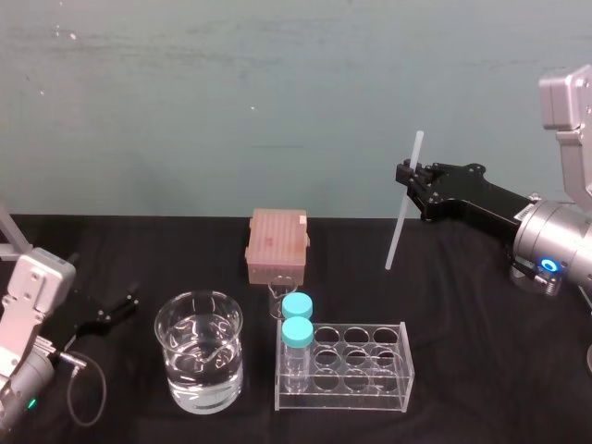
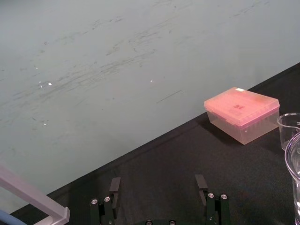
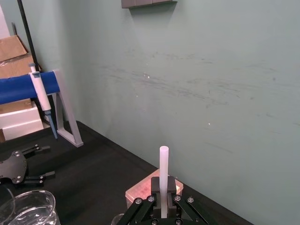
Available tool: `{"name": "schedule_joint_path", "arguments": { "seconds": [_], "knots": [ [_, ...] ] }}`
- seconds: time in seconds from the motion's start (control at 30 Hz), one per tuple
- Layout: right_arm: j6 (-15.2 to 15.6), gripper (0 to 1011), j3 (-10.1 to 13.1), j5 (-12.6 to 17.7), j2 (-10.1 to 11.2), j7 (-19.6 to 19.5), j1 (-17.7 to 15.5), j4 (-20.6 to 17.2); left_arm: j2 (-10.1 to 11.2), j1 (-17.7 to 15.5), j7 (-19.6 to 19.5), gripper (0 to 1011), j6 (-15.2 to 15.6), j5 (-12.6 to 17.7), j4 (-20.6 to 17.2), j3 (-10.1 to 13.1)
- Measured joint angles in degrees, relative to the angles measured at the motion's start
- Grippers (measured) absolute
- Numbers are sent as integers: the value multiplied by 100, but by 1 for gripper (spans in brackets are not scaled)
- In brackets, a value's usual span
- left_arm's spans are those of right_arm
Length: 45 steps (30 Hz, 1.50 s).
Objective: Pick up the stirring rod with one hand, then place it down.
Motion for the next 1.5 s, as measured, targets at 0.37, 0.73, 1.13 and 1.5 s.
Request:
{"name": "schedule_joint_path", "arguments": {
  "seconds": [0.37, 0.73, 1.13, 1.5],
  "knots": [
    [0, 72, 0, 0, 0, 0, 0, 0, 0, 0, 0, 1005, 0, 0, 0, 0],
    [0, 72, 0, 0, 0, 0, 0, 0, 0, 0, 0, 1005, 0, 0, 0, 0],
    [0, 72, 0, 0, 0, 0, 0, 0, 0, 0, 0, 1005, 0, 0, 0, 0],
    [0, 72, 0, 0, 0, 0, 0, 0, 0, 0, 0, 1005, 0, 0, 0, 0]
  ]
}}
